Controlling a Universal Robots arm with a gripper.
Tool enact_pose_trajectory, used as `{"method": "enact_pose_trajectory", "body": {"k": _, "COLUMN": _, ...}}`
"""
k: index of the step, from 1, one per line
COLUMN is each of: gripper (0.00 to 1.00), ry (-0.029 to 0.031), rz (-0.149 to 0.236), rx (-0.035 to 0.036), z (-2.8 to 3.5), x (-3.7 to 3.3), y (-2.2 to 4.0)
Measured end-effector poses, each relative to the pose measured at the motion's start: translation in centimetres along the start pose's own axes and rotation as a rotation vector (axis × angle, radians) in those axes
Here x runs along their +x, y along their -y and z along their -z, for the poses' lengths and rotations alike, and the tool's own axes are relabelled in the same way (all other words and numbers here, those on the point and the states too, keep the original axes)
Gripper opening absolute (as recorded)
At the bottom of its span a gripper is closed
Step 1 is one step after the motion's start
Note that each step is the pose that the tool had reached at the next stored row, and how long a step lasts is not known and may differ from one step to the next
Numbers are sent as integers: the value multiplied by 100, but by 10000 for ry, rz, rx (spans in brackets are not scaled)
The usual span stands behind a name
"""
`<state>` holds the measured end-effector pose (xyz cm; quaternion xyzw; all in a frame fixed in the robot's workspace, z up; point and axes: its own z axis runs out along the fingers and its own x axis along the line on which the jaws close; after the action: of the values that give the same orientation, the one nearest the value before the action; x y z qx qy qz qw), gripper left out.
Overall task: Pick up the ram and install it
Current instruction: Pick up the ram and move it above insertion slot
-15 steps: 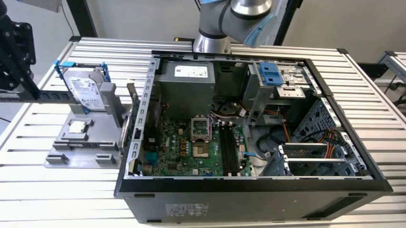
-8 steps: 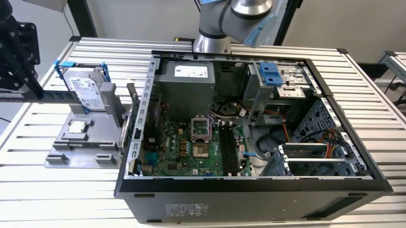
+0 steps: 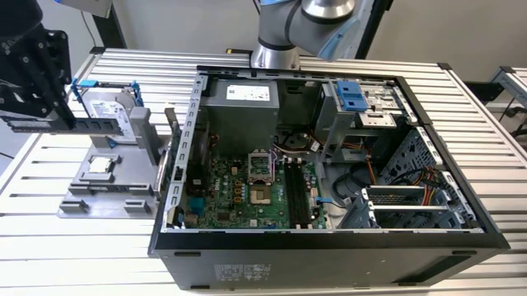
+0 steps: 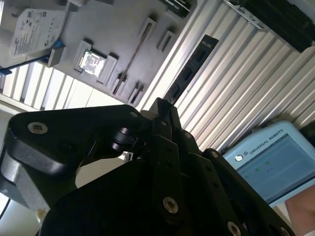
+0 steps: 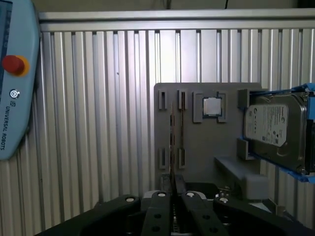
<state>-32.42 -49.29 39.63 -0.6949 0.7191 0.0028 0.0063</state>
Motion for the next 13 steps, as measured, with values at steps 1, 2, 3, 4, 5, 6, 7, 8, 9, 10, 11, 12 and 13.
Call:
{"method": "enact_pose_trajectory", "body": {"k": 1, "gripper": 0, "ry": 1, "rz": 0, "rx": -5, "z": -1, "x": -1, "y": 33}}
{"method": "enact_pose_trajectory", "body": {"k": 2, "gripper": 0, "ry": 1, "rz": 0, "rx": -9, "z": -1, "x": -2, "y": 63}}
{"method": "enact_pose_trajectory", "body": {"k": 3, "gripper": 0, "ry": 0, "rz": 0, "rx": -13, "z": -1, "x": -3, "y": 94}}
{"method": "enact_pose_trajectory", "body": {"k": 4, "gripper": 0, "ry": 1, "rz": 0, "rx": -17, "z": -2, "x": -4, "y": 123}}
{"method": "enact_pose_trajectory", "body": {"k": 5, "gripper": 0, "ry": 0, "rz": 0, "rx": -23, "z": -2, "x": -5, "y": 153}}
{"method": "enact_pose_trajectory", "body": {"k": 6, "gripper": 0, "ry": -1, "rz": 0, "rx": -27, "z": -1, "x": -6, "y": 180}}
{"method": "enact_pose_trajectory", "body": {"k": 7, "gripper": 0, "ry": 0, "rz": 0, "rx": -31, "z": -1, "x": -7, "y": 208}}
{"method": "enact_pose_trajectory", "body": {"k": 8, "gripper": 0, "ry": 0, "rz": 0, "rx": -35, "z": -2, "x": -8, "y": 236}}
{"method": "enact_pose_trajectory", "body": {"k": 9, "gripper": 0, "ry": -1, "rz": 0, "rx": -41, "z": -2, "x": -9, "y": 267}}
{"method": "enact_pose_trajectory", "body": {"k": 10, "gripper": 0, "ry": -1, "rz": 0, "rx": -47, "z": -2, "x": -10, "y": 302}}
{"method": "enact_pose_trajectory", "body": {"k": 11, "gripper": 0, "ry": 0, "rz": -1, "rx": -53, "z": -2, "x": -12, "y": 340}}
{"method": "enact_pose_trajectory", "body": {"k": 12, "gripper": 0, "ry": -1, "rz": -1, "rx": -61, "z": -2, "x": -13, "y": 378}}
{"method": "enact_pose_trajectory", "body": {"k": 13, "gripper": 0, "ry": -2, "rz": 0, "rx": -68, "z": -3, "x": -14, "y": 418}}
